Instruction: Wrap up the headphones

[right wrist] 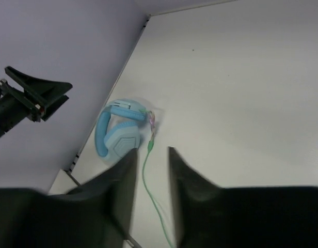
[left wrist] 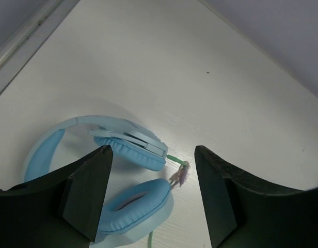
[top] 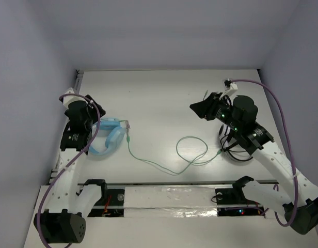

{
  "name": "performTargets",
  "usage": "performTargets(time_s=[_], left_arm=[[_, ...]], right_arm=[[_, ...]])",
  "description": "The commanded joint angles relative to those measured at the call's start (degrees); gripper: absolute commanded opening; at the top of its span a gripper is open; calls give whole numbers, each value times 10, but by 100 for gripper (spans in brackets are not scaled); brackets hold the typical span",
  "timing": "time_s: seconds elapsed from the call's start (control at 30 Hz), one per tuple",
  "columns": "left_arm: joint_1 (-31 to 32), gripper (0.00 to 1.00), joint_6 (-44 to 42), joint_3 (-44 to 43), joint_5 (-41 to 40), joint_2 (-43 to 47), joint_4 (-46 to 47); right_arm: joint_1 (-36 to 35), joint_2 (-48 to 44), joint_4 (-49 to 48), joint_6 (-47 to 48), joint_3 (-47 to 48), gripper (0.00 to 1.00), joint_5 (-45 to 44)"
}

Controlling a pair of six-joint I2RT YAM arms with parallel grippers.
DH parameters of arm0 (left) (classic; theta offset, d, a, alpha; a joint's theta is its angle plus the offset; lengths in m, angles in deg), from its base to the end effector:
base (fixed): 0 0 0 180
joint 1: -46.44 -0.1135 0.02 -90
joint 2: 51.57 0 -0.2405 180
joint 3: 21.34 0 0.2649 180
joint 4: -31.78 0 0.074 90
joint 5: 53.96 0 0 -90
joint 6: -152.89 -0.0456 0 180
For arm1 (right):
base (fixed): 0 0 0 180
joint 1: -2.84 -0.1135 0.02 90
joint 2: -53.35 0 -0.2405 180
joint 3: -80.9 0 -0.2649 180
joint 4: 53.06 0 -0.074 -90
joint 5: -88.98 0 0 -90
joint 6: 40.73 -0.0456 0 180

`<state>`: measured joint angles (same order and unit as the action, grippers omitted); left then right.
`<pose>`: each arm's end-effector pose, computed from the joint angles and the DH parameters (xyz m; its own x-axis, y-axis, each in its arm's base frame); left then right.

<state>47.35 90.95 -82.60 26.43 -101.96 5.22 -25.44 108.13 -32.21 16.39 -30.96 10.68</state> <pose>0.2414 0.0038 0.3166 -0.1704 -0.4611 -0.8708 -0.2552 0.8742 -0.4130 0.2217 0.1297 0.3557 -0.4444 0.3646 -0.8183 -0.4760 0.6777 0.5604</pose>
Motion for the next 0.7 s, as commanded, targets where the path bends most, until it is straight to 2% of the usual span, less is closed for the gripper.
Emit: performTargets(time_s=[0.0,0.07,0.1,0.17,0.2,0.27,0.33,0.43,0.5,0.57,0.67], left_arm=[[-1,62,-8,-33,-66,6,-48],[-1,60,-9,-35,-92,1,-73],[-1,58,-6,-33,-101,-1,-81],[-11,52,4,-28,-110,-14,-109],[-19,45,25,-26,-105,-18,-120],[-39,28,40,-1,-73,-29,-125],[-73,18,39,19,-64,-39,-122],[-99,13,27,50,-6,-77,-89],[-99,0,24,54,26,-106,-77],[-76,0,30,74,55,-104,-47],[-13,0,63,93,41,-122,-24]], right_arm=[[-6,-8,-10,15,17,44,-11],[-11,-9,-18,15,13,51,-10],[-11,-8,-18,15,12,50,-8],[-11,0,-15,19,13,36,-4],[-11,1,-13,19,14,18,-1],[-11,1,-12,21,15,1,-4],[-16,3,-12,23,14,0,-6],[-16,5,-8,26,16,0,-10],[-16,3,-12,25,13,0,-11],[-16,1,-13,23,9,0,-12],[-16,5,-18,21,8,1,-13]])
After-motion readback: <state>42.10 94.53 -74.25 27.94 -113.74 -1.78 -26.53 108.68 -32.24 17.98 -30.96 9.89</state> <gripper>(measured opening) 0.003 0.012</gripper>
